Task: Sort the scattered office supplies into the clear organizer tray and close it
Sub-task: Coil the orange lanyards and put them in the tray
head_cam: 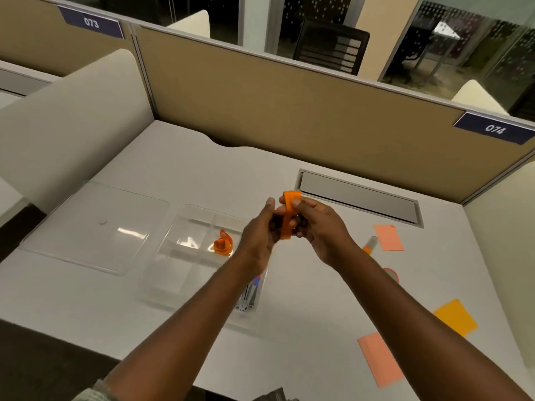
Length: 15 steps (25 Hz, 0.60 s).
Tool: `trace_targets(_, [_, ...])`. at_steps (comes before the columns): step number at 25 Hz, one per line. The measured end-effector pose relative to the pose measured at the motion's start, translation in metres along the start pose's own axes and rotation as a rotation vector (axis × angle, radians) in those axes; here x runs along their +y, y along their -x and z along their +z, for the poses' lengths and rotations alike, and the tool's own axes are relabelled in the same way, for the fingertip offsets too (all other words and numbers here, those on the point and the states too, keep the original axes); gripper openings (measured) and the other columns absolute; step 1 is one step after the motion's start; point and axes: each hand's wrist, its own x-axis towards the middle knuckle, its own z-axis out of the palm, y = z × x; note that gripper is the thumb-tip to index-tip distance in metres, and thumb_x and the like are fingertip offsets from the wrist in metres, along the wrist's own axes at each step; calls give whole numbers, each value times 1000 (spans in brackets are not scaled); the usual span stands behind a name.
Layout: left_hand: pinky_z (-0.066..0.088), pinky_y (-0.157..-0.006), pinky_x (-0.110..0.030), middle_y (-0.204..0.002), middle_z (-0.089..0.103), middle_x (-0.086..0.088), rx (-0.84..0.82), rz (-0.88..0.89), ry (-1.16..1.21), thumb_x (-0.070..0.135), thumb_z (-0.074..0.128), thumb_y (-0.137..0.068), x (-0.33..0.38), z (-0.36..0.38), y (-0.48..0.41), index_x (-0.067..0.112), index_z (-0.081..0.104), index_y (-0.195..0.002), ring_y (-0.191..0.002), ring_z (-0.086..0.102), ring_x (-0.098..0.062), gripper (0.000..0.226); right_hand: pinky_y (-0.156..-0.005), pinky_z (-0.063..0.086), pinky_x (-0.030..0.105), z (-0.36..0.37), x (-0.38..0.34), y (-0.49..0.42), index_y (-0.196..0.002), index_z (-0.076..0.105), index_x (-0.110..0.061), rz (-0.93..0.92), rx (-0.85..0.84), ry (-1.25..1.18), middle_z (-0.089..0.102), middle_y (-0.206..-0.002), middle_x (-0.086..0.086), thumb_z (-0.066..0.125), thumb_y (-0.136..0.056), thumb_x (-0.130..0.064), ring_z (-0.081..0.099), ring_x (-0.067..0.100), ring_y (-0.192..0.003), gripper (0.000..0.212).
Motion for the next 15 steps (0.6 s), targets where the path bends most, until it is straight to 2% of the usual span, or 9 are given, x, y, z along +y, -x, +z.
trace_targets(3, [57,-87,-37,-104,73,-12,45,-51,-180,38,49,-101,-11,-4,7,10,66,-120,-93,70,-26,38,-62,49,25,10,13,-11,-113,70,-18,44,155,82,77,-102,0,52,-101,-30,68,17,-83,24])
trace_targets(5, [58,-88,-41,-101,71,-13,99,-74,-249,30,57,-98,-13,-12,10,11,67,-117,-89,68,-27,29,-67,51,25,14,30,-19,-110,72,-21,-30,249,369,77,-99,-4,58,-98,-31,69,14,-86,21])
trace_targets(6, [59,-85,-39,-100,71,-12,133,-75,-289,28,60,-96,-13,-18,9,12,68,-112,-88,69,-26,24,-70,51,23,15,39,-22,-111,73,-19,-95,256,570,76,-99,-5,60,-97,-31,68,13,-86,22])
trace_targets(8, [60,-76,-33,-97,70,-8,226,-77,-311,21,64,-93,-9,-33,7,17,67,-101,-86,70,-23,9,-67,45,18,21,55,-26,-109,74,-19,-176,148,904,74,-92,-7,62,-96,-30,63,9,-78,21])
trace_targets(9, [60,-74,-32,-96,70,-8,252,-80,-288,15,64,-92,-6,-41,5,18,65,-98,-85,70,-22,7,-65,42,20,26,60,-26,-103,75,-19,-172,58,987,71,-85,-9,60,-97,-27,60,7,-73,18])
trace_targets(11, [60,-68,-32,-92,68,-9,243,-80,-280,4,61,-90,-1,-57,1,16,63,-98,-78,69,-19,15,-65,42,26,34,66,-25,-94,73,-17,-78,-94,987,67,-75,-13,52,-98,-19,59,4,-71,21])
trace_targets(15, [58,-68,-32,-94,68,-9,165,-28,-432,-4,57,-87,1,-93,-9,12,67,-96,-82,64,-20,21,-65,51,27,47,77,-29,-92,67,-5,153,-155,585,69,-79,2,41,-103,-24,61,10,-69,34])
